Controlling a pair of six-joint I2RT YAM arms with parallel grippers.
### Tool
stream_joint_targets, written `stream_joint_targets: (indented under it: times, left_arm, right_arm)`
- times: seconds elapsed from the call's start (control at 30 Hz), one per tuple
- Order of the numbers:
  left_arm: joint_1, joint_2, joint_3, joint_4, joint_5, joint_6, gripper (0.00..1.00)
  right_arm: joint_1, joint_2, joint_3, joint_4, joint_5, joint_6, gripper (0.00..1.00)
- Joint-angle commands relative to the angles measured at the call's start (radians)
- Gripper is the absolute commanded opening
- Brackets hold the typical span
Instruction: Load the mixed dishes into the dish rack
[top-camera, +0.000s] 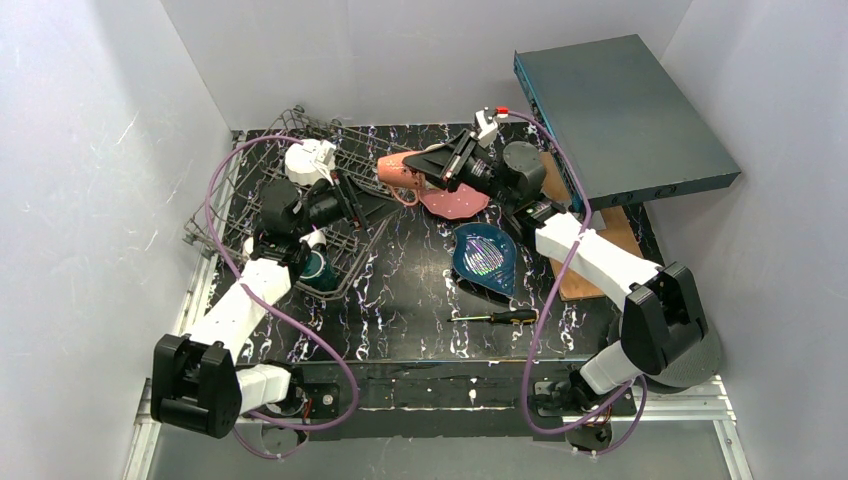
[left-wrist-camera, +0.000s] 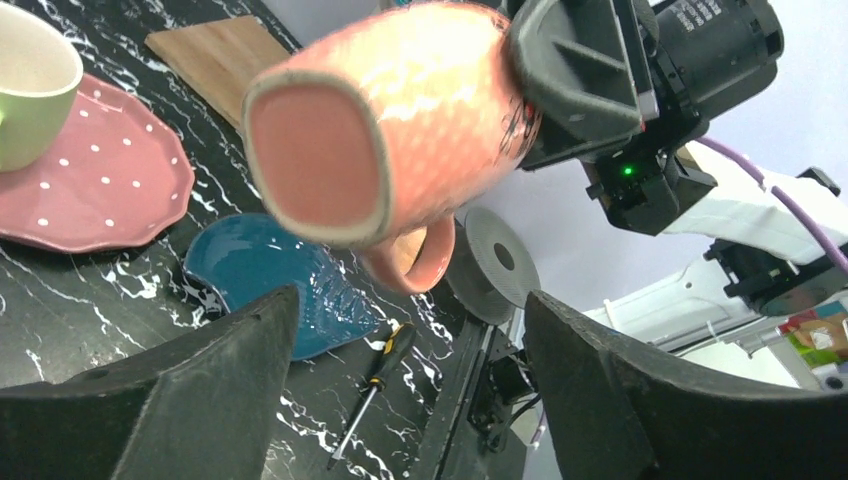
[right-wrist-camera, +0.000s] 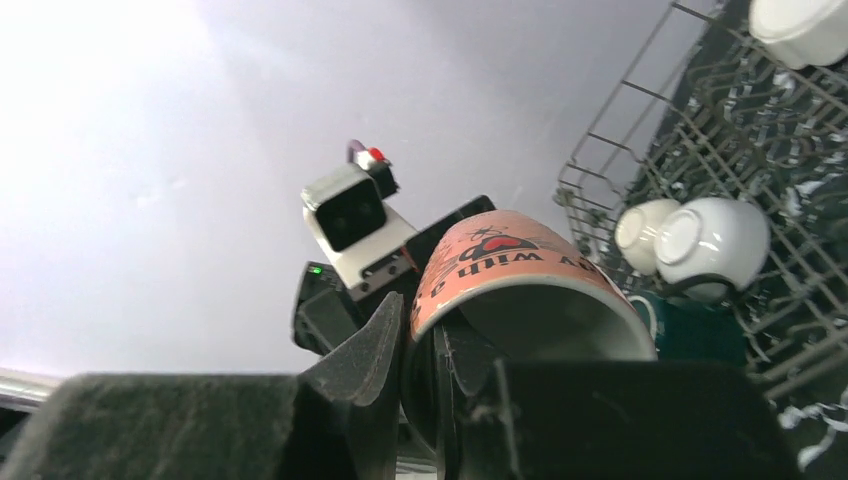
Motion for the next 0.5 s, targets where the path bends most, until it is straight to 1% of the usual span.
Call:
stream_joint_targets:
  times: [0.0,0.07,0.1,0.3,0.37,0.4,0.47]
  left_arm:
    - [0.018,0.004,-0.026,0.145,0.048,-0.084,0.74]
    - [0.029,0.029,-0.038,0.251,0.072,-0.146,0.66]
    - [0.035,0.045,-0.041,0.302,0.087,-0.183,0.64]
    - [0.064,0.173,-0.036,0.612,0.159,-0.442,0.58]
    - [0.072,0.212,-0.029,0.699,0.173,-0.507,0.57]
    - [0.072,0.220,-0.022,0.717,0.182,-0.519,0.55]
    - [0.072,0.218,-0.014,0.699,0.192,-0.511,0.51]
  right_arm:
    - [0.012,-0.010,0.006,0.257,0.028,0.154,0.01]
    - [0.020,0.004,-0.008,0.308,0.042,0.176,0.01]
    - [0.022,0.013,-0.007,0.324,0.045,0.180,0.01]
    - [0.036,0.075,0.017,0.397,0.041,0.239,0.01]
    - [0.042,0.090,0.023,0.411,0.031,0.247,0.01]
    - [0.045,0.093,0.022,0.416,0.030,0.248,0.01]
    - [0.050,0.101,0.017,0.434,0.030,0.248,0.01]
